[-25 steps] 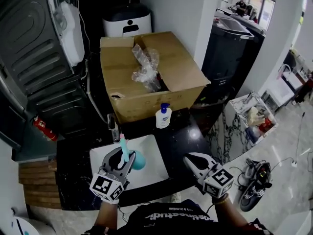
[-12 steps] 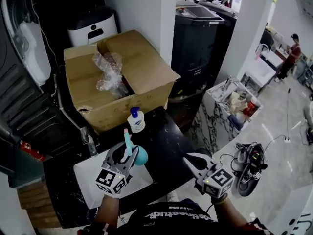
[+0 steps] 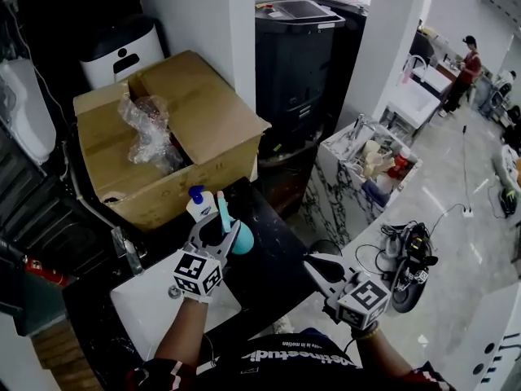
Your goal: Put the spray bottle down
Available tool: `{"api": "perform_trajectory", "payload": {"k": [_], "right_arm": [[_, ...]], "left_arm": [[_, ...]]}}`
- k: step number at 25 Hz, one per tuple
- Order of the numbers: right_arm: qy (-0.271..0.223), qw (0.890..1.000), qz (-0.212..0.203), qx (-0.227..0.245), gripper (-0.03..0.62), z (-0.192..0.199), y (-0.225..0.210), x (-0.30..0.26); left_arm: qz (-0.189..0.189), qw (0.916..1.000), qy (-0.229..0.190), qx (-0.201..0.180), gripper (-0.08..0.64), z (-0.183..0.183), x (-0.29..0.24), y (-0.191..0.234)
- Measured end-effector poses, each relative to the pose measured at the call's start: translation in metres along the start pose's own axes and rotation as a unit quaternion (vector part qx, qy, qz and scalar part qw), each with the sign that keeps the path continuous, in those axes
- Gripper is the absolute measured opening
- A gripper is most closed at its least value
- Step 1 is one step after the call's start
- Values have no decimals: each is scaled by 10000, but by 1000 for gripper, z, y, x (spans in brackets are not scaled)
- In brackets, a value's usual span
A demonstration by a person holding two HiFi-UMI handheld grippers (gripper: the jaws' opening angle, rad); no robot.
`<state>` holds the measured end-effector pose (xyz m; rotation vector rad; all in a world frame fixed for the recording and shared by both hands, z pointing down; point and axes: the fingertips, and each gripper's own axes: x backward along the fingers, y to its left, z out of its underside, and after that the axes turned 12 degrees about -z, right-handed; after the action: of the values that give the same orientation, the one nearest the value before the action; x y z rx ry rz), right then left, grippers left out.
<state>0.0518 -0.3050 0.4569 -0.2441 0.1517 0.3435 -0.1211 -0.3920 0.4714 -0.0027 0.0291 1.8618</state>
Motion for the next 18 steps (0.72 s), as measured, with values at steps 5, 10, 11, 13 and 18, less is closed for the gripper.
{"api": "perform_trajectory", "payload": {"k": [5,10,11,13,18], "right_arm": [[-25,9998,174,-32,42,8,-15,11],[57,9995,309,-86,43,13,-23,22],[55,9994,343,-80,43,15,-25,25],[51,9992,390,-80,43,16,-28,28],[146,9990,398,-150,43,16,-27,34]], "left_arm": [[-13,9998,197,-18,152,24,-44,1],[-56,9994,304,-151,152,53,-78,3],[-84,9992,340,-175,152,60,-84,3],[-166,9989,414,-159,152,72,-94,3],[-202,9982,522,-192,152,91,-107,-3]]}}
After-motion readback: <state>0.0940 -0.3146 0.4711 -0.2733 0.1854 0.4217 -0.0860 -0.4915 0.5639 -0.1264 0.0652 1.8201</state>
